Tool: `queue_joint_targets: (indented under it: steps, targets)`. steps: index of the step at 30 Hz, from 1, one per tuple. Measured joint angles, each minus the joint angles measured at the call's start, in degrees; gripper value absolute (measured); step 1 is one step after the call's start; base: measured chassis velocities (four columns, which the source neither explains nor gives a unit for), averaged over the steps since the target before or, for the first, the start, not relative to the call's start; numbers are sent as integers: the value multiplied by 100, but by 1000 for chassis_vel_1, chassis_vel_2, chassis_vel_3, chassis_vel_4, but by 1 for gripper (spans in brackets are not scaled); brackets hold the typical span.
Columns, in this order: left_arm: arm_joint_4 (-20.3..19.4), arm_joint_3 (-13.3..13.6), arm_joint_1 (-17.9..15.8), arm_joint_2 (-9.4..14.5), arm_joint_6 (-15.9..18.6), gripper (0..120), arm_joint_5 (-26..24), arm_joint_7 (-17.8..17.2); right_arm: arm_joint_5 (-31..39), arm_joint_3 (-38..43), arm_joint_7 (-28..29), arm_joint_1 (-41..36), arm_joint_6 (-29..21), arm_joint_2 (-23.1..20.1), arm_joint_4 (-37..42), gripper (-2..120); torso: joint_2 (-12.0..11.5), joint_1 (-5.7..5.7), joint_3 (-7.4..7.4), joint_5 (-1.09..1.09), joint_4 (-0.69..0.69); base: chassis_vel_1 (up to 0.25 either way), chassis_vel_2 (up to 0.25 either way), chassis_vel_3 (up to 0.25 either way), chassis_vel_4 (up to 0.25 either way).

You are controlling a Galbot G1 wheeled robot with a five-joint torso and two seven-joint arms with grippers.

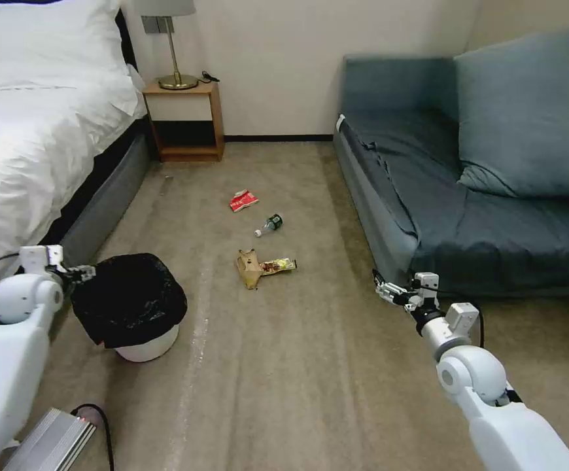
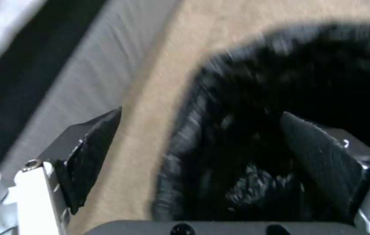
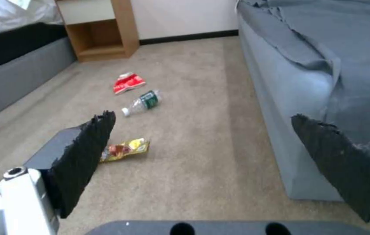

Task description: Pick up the trash bin, then pick up the garbage on the floor and place it into the trash bin.

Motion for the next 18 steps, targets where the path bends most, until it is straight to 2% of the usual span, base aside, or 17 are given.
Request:
queue_joint_targets:
  steps: [3, 6, 9, 15, 18]
  targets:
    - [141, 48, -47, -61, -34, 98, 83, 59, -16, 10, 0, -8, 9, 15, -17, 100, 0, 0, 0, 0, 0, 0, 0, 0, 0]
    - [511, 146, -243, -166, -136, 98, 298, 189, -22, 25, 5, 70, 15, 13, -101, 100, 0, 0, 0, 2, 0, 0, 0, 0, 0]
    - [585, 164, -291, -169, -161, 98, 369, 235, -22, 27, 12, 118, 15, -21, -131, 100, 0, 0, 0, 1, 0, 0, 0, 0, 0]
    - [1083, 291, -512, -152, -341, 94, 827, 567, 9, 2, 21, 195, 24, -51, -205, 100, 0, 0, 0, 1, 1, 0, 0, 0, 0]
    - [1170, 328, -535, -139, -363, 93, 975, 686, 13, -20, 23, 196, 30, -49, -205, 100, 0, 0, 0, 1, 1, 0, 0, 0, 0]
